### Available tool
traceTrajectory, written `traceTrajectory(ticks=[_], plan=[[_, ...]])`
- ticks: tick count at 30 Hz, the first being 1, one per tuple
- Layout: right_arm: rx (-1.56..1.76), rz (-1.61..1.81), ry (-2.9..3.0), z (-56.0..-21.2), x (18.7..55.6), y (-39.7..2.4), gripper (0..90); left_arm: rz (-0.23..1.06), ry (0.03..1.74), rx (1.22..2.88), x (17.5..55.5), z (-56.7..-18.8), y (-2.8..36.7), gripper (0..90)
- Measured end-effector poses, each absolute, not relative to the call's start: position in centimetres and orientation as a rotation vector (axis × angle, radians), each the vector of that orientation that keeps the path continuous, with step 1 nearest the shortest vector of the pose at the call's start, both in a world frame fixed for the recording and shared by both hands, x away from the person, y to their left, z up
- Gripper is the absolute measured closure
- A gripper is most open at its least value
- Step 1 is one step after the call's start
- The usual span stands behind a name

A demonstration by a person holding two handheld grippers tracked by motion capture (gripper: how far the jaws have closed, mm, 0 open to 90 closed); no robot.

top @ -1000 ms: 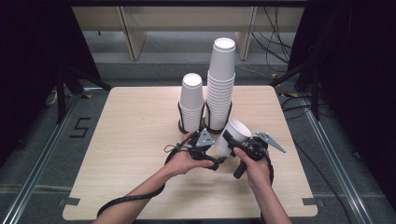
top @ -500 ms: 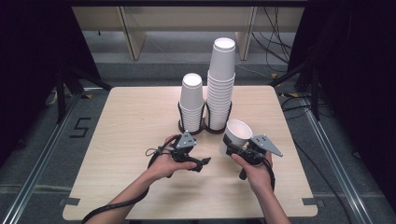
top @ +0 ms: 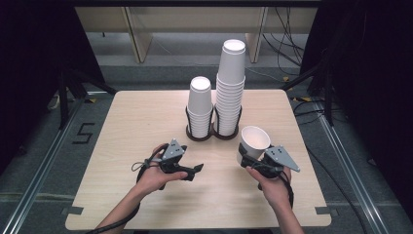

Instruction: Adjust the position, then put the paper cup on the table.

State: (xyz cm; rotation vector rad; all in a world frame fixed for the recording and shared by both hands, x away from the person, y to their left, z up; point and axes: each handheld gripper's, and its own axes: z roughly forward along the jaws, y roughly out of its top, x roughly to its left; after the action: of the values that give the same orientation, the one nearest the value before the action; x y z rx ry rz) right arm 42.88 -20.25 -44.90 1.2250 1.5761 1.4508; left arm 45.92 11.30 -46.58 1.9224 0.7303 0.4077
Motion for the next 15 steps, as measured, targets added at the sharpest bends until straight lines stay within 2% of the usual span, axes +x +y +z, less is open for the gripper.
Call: traceTrajectory(ticks=[5,15], plan=[[1.193,1.454,1.584,-44.9,43.1,-20.5,17.2,0.420,0.805,1.903,45.3,-46.8,12.7,9.3],[1.183,1.429,1.609,-45.0,43.2,-20.3,16.9,0.454,0.848,1.857,45.0,-47.2,14.3,9.3]])
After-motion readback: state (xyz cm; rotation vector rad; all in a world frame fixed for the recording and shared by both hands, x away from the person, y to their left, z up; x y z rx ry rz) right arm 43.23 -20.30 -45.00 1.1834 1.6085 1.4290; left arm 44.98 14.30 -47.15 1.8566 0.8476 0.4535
